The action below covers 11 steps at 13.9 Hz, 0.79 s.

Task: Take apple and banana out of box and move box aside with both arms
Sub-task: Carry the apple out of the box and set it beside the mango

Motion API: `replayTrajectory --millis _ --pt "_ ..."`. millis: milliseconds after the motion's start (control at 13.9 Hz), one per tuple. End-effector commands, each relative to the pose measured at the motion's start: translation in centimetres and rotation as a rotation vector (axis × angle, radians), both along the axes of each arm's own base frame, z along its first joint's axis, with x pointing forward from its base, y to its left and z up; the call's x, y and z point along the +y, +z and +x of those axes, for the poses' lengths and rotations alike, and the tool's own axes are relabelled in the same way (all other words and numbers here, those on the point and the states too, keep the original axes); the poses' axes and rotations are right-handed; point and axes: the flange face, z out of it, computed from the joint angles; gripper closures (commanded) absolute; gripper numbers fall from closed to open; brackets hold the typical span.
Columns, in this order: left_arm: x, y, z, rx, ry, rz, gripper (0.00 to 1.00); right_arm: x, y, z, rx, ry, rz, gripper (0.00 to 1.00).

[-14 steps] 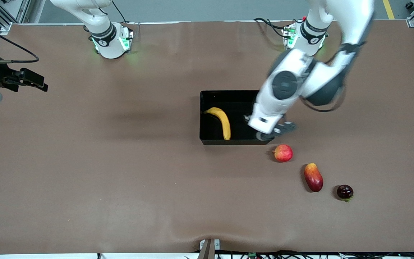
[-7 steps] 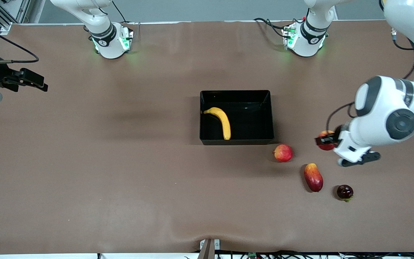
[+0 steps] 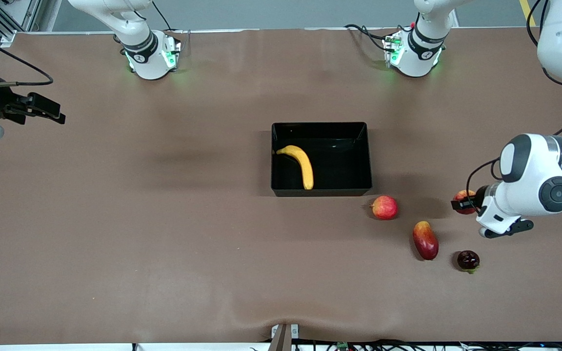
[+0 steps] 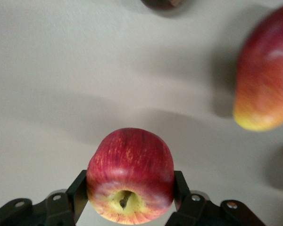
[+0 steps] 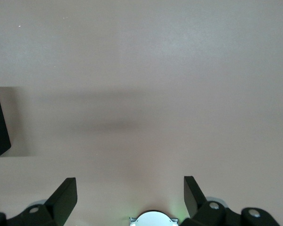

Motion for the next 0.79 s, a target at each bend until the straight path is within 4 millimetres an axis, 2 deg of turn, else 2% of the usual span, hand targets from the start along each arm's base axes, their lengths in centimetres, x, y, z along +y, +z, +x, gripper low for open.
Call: replayTrajectory --millis 0,144,216,288,360,504,576,648,720 --pt "0.4 -2.7 0.7 -0.038 -0.033 -0.008 1.00 -0.2 0.1 -0.3 -0.001 0.006 0.011 0.00" --pt "1.7 -4.1 0.7 -0.045 -0.027 -0.010 1.00 -0.2 0.0 -0.2 0.000 0.006 0.011 0.00" --pt "1.8 -4.4 0.7 -0.040 -0.028 -0.010 0.83 -0.1 0.0 -0.2 0.000 0.007 0.011 0.00" --pt "1.7 -4.5 0.6 -0.039 -0.028 -0.011 0.33 -0.2 0.0 -0.2 0.000 0.006 0.011 0.00" --pt "1.8 -4.3 0.6 -0.042 -0.026 -0.010 0.00 -0.2 0.0 -0.2 0.000 0.006 0.011 0.00" --pt "1.5 -3.4 0.5 -0.037 -0.040 -0.009 0.00 -0.2 -0.1 -0.2 0.003 0.006 0.011 0.00" --pt "1.1 -1.9 0.7 -0.049 -0.041 -0.004 0.00 -0.2 -0.1 -0.2 0.003 0.006 0.011 0.00" --pt "-0.1 -0.6 0.6 -0.040 -0.053 -0.007 0.00 -0.2 0.0 -0.3 0.000 0.006 0.011 0.00" --pt "-2.3 1.2 0.5 -0.034 -0.074 -0.013 0.00 -0.2 -0.1 -0.2 0.003 0.006 0.011 0.00"
